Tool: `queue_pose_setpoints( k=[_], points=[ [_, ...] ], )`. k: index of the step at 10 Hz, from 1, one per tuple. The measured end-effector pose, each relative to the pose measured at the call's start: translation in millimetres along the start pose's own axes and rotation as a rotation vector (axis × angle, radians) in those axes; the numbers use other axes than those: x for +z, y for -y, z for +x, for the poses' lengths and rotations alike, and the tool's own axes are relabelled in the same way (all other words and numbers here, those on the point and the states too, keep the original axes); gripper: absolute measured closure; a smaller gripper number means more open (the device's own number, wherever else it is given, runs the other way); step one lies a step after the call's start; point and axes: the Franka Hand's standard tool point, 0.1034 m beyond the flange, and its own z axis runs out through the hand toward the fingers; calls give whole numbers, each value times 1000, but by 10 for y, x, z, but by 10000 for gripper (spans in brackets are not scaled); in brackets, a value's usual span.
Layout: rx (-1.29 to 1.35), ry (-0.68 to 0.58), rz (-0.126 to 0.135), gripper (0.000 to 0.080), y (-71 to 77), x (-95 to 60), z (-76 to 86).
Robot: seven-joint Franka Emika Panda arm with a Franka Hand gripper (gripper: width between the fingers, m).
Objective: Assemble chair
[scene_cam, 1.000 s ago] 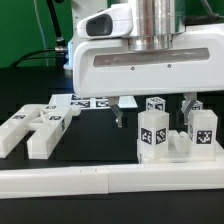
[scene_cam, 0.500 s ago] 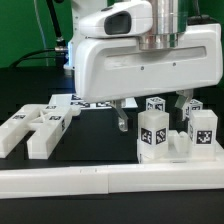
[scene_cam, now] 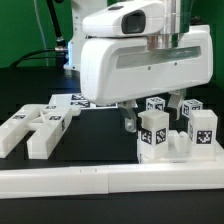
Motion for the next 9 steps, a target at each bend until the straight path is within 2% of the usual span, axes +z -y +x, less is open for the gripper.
queue_pose_setpoints(
  k=[1, 2, 3, 4, 6, 9],
  points=[
    [7, 0, 0, 420, 0, 0, 0],
    [22, 0, 0, 420, -1, 0, -1],
    [22, 0, 0, 511, -3, 1, -2],
    [24, 0, 0, 511, -3, 1, -3],
    [188, 0, 3, 511, 0, 4, -3],
    [539, -12, 38, 511, -13, 13, -9]
  ],
)
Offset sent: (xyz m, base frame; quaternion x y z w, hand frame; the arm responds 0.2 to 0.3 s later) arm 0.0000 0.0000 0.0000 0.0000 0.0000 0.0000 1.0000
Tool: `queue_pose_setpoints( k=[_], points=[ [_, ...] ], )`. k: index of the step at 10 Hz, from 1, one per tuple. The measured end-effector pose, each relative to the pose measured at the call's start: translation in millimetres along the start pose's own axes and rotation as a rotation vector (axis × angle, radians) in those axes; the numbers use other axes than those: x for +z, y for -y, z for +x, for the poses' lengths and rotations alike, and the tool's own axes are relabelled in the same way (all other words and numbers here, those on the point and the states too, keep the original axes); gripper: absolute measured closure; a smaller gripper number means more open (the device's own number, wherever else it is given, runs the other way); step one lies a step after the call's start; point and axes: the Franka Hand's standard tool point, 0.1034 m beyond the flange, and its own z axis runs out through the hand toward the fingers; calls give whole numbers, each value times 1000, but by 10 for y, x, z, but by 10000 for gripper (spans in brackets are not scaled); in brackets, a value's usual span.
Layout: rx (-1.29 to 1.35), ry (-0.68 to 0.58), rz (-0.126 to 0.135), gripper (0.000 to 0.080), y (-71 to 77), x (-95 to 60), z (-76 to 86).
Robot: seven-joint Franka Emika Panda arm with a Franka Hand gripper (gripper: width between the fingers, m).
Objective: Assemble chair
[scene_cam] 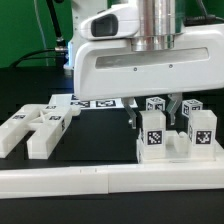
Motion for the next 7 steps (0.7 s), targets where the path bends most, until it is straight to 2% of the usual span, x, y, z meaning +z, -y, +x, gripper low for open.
queue_pose_setpoints(
  k=[2, 5, 7],
  points=[
    [174, -5, 10, 511, 2, 2, 4],
    [515, -6, -1, 509, 14, 6, -5],
    [720, -3, 5, 509, 9, 9, -6]
  ],
)
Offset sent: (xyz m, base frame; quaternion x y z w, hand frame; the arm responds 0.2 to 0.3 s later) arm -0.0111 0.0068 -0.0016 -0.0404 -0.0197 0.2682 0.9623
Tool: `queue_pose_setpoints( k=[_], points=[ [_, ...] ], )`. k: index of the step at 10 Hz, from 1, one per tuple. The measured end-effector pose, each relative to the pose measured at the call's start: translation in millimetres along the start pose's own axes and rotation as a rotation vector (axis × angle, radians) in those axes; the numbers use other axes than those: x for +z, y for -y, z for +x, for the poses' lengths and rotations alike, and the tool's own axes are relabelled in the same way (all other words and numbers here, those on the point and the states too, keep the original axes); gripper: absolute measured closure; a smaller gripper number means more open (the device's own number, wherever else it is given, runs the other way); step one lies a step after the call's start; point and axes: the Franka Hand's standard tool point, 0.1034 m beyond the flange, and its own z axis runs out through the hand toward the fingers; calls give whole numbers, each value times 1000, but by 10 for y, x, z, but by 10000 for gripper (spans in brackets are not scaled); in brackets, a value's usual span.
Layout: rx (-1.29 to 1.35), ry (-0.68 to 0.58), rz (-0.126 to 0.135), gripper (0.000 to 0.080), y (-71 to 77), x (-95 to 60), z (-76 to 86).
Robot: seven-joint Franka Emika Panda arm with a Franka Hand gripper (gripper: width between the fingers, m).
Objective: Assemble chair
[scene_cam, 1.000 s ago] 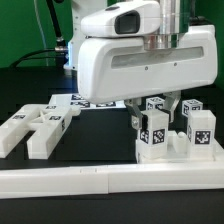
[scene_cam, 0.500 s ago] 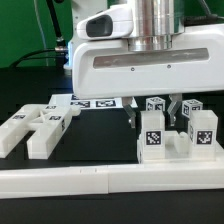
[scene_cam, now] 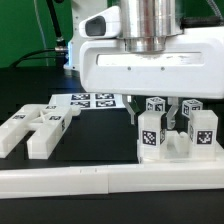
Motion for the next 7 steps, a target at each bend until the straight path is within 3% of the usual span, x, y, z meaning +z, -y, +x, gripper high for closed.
queue_pose_setpoints(
  k=[3, 6, 7],
  points=[
    [210, 0, 0, 509, 2, 2, -4],
    [157, 0, 1, 508, 3, 1, -3],
    [139, 0, 1, 338, 7, 1, -5]
  ],
)
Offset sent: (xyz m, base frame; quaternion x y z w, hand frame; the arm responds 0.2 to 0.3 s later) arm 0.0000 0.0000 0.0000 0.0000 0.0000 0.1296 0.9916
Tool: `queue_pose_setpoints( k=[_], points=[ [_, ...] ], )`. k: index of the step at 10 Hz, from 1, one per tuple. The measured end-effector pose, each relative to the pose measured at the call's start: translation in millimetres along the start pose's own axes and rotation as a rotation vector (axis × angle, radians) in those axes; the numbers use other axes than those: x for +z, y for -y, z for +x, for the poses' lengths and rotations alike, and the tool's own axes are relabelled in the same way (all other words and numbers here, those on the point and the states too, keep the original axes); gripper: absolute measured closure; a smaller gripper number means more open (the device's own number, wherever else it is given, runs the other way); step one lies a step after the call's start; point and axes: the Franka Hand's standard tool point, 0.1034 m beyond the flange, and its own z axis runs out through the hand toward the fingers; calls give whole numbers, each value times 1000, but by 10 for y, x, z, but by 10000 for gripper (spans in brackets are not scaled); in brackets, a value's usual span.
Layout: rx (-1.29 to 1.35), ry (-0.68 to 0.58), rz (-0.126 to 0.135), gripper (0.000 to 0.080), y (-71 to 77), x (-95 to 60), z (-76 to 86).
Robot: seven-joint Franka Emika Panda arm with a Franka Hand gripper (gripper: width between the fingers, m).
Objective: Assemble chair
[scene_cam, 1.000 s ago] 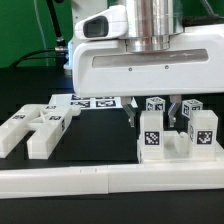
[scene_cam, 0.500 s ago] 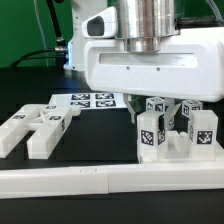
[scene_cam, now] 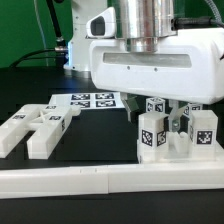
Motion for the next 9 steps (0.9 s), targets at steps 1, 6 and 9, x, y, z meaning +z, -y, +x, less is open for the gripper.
queue_pose_setpoints(
  k=[1, 6, 9],
  points=[
    [-25, 0, 1, 195, 10, -2, -9],
    [-551, -7, -2, 150, 21, -18, 13],
    [-768, -10, -9, 150, 13, -19, 27]
  ],
)
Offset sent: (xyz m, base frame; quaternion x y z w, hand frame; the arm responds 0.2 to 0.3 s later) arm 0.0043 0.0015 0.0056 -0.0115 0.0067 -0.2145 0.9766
